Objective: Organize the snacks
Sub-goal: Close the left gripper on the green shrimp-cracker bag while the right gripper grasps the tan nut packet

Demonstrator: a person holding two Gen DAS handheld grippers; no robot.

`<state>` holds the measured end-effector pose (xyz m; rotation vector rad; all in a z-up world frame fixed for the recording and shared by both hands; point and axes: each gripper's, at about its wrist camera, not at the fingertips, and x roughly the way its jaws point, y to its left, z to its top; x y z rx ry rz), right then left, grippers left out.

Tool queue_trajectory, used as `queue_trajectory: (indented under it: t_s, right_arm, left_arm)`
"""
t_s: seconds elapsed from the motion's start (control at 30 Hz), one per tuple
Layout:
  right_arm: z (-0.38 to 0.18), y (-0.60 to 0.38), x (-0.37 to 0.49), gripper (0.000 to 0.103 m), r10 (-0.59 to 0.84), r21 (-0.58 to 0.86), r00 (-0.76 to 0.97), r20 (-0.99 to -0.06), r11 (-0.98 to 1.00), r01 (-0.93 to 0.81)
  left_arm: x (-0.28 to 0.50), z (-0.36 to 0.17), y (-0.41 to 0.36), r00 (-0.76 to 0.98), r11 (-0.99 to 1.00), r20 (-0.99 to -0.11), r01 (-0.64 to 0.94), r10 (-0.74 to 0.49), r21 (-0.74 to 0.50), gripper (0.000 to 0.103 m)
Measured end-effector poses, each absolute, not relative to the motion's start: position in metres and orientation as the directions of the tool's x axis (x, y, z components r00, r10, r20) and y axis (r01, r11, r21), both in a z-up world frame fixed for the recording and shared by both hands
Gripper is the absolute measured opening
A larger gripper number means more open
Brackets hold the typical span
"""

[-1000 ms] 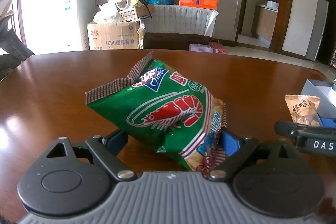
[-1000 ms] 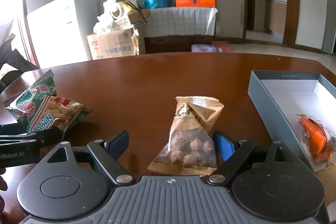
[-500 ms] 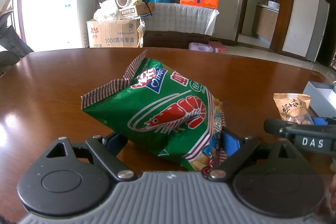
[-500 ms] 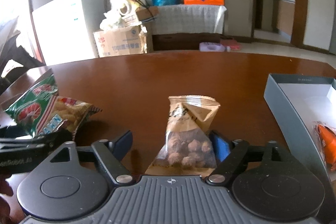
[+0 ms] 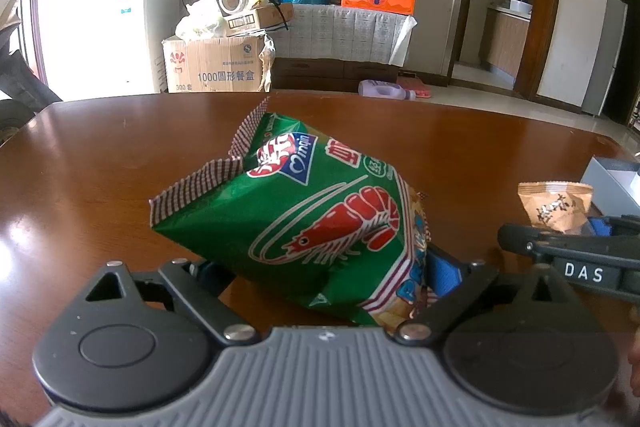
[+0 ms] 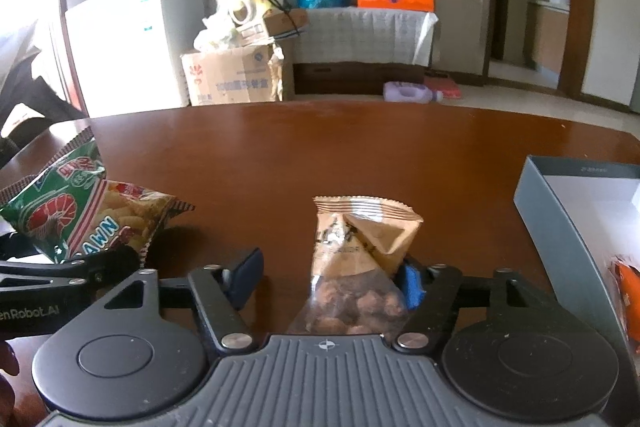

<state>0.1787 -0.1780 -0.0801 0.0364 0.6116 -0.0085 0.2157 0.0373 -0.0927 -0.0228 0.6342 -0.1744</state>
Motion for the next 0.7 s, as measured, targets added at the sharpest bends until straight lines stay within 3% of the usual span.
queue_trajectory:
  t_s: [0.53, 0.7]
  right_arm:
    - [-0.078, -0.16, 0.171, 0.047, 0.073, 0.015, 0.817, -0.573, 0.997, -0.078]
    - [-0.077, -0.157, 0.168, 0.041, 0.093, 0.012, 0.816, -0.571, 0.994, -0.104]
  left_arm:
    - [0.213, -0.093, 0.036, 0.788, 0.984, -0.59, 0.157, -0.175, -0.082, 0.095]
    - [0.211, -0.095, 0.037, 0.783, 0.98, -0.591, 0.178, -0.194, -0.086, 0.088]
